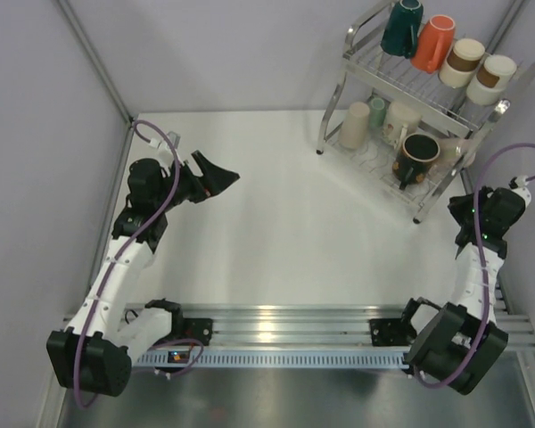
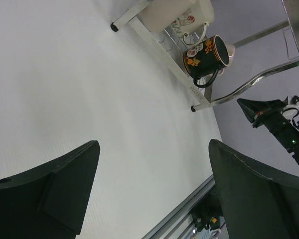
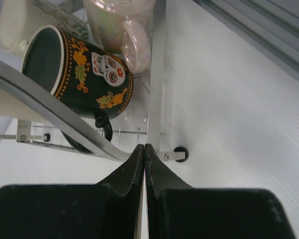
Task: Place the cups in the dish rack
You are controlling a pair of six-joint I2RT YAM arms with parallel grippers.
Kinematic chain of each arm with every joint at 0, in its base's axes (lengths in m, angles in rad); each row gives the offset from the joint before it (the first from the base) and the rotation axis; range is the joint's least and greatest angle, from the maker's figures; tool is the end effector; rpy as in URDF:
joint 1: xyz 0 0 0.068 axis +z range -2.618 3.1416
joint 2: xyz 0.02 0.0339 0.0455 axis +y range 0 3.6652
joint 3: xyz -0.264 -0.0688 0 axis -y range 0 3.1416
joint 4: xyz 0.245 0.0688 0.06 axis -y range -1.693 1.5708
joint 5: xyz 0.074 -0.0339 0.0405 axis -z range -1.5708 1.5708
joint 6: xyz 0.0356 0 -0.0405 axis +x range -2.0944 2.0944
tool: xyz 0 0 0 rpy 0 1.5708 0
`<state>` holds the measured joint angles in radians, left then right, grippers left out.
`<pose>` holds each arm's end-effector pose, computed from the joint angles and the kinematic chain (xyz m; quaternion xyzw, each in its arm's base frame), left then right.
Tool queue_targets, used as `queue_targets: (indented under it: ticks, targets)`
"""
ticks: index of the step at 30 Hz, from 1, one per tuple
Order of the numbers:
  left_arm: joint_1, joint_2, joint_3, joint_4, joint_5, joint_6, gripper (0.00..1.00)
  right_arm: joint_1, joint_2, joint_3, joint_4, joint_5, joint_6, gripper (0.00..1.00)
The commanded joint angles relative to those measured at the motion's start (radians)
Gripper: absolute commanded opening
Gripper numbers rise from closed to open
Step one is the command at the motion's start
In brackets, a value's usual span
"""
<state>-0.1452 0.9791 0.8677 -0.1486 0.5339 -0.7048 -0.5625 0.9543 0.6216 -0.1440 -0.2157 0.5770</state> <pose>0.2190 -0.0503 0.3381 -0.0567 0.7794 -0.4329 0.4494 0.1861 -0.1083 0.2557 0.4109 0.7452 0.0957 0.5165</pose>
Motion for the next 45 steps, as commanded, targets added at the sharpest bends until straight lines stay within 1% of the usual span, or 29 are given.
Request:
queue_targets:
  ticks: [1,5,7,9,11,12,14,15,16,17,19,21,25,29,33,37,41,45]
  targets:
    - [0.002,0.003,-0.016,0.064,-0.002,0.005,0.96,-0.036,0.049,0.021,0.242,-0.074,0.043,0.00]
    - [0.003,0.018,-0.006,0.073,0.011,0.007,0.96,-0.074,0.153,0.043,0.331,-0.112,0.067,0.00]
    - [0.002,0.018,-0.006,0.084,0.015,-0.007,0.95,-0.079,0.187,0.040,0.420,-0.129,0.089,0.00]
    - [0.002,0.015,-0.006,0.099,0.026,-0.016,0.95,-0.080,0.257,0.064,0.463,-0.178,0.107,0.00]
    - [0.002,0.009,-0.012,0.110,0.031,-0.027,0.95,-0.080,0.300,0.072,0.536,-0.200,0.127,0.00]
    - [0.001,0.006,-0.016,0.116,0.031,-0.031,0.95,-0.082,0.337,0.058,0.587,-0.205,0.165,0.00]
    - [0.002,-0.002,-0.035,0.139,0.029,-0.048,0.95,-0.082,0.371,0.056,0.694,-0.224,0.185,0.00]
    - [0.002,-0.008,-0.042,0.139,0.031,-0.054,0.95,-0.082,0.406,0.064,0.710,-0.226,0.195,0.00]
    - [0.001,-0.010,-0.058,0.183,0.037,-0.064,0.95,-0.082,0.444,0.067,0.756,-0.222,0.208,0.00]
    - [0.001,-0.010,-0.058,0.190,0.037,-0.067,0.95,-0.082,0.464,0.067,0.793,-0.223,0.214,0.00]
    - [0.001,-0.010,-0.067,0.196,0.038,-0.068,0.95,-0.082,0.500,0.076,0.814,-0.226,0.224,0.00]
    - [0.001,-0.011,-0.072,0.202,0.040,-0.068,0.95,-0.080,0.546,0.076,0.906,-0.237,0.245,0.00]
    - [0.002,-0.011,-0.072,0.204,0.041,-0.059,0.95,-0.077,0.583,0.095,0.917,-0.218,0.261,0.00]
    - [0.002,-0.013,-0.068,0.204,0.035,-0.058,0.95,-0.051,0.575,0.099,0.867,-0.133,0.228,0.00]
    - [0.002,-0.013,-0.067,0.205,0.038,-0.050,0.95,-0.039,0.603,0.124,0.844,-0.106,0.208,0.00]
    - [0.001,-0.010,-0.062,0.205,0.038,-0.048,0.95,-0.037,0.590,0.098,0.828,-0.048,0.213,0.00]
    - [0.001,-0.008,-0.058,0.205,0.037,-0.045,0.95,-0.034,0.613,0.110,0.787,-0.034,0.196,0.00]
    - [0.002,-0.005,-0.055,0.205,0.032,-0.045,0.95,-0.034,0.638,0.105,0.802,-0.031,0.204,0.00]
